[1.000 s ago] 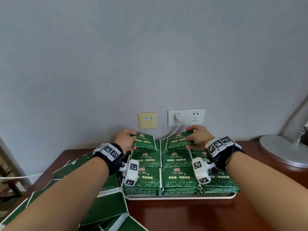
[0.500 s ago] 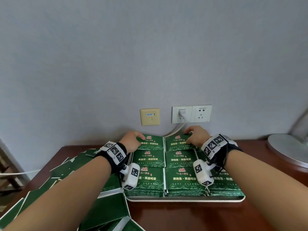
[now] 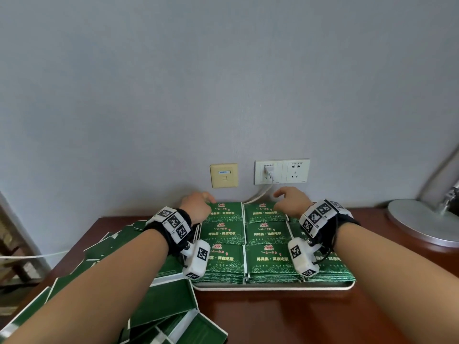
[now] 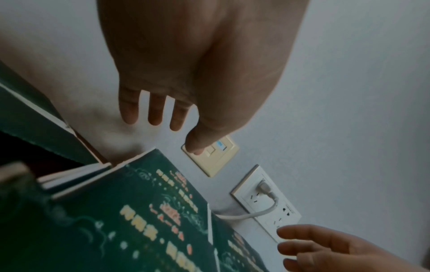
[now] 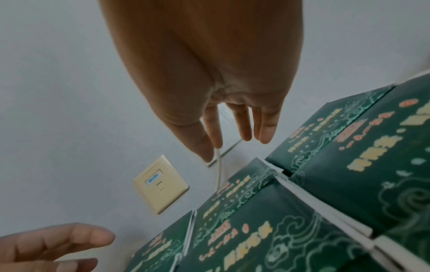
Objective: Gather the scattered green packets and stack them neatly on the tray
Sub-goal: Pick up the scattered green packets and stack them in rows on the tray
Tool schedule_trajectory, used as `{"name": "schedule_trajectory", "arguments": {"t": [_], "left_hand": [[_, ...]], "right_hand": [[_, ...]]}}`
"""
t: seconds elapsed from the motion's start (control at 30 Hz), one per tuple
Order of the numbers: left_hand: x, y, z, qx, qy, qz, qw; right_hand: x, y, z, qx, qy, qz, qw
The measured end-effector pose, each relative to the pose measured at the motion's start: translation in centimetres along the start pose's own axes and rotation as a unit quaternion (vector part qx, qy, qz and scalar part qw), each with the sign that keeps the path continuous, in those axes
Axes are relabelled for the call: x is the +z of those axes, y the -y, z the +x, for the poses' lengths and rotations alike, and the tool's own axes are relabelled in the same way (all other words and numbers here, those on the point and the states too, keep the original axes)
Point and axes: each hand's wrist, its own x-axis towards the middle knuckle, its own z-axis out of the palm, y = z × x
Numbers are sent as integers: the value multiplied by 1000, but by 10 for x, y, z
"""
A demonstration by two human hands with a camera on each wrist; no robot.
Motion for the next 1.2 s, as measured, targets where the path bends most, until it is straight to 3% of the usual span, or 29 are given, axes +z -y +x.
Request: {"name": "schedule_trajectory", "arguments": {"t": [0.37, 0.63, 0.8, 1.2], "left_hand": [[-45, -8, -116, 54, -18, 20, 998], [-61, 45, -195, 48, 27, 90, 994], [-54, 71, -219, 54, 63, 171, 982], [-24, 86, -224, 51, 80, 306, 947]], "right_hand": [[10, 60, -98, -52, -4, -18, 998], [53, 92, -168, -66, 109, -84, 988], [84, 95, -197, -32, 180, -93, 979], [118, 84, -221, -8, 213, -149, 966]]}}
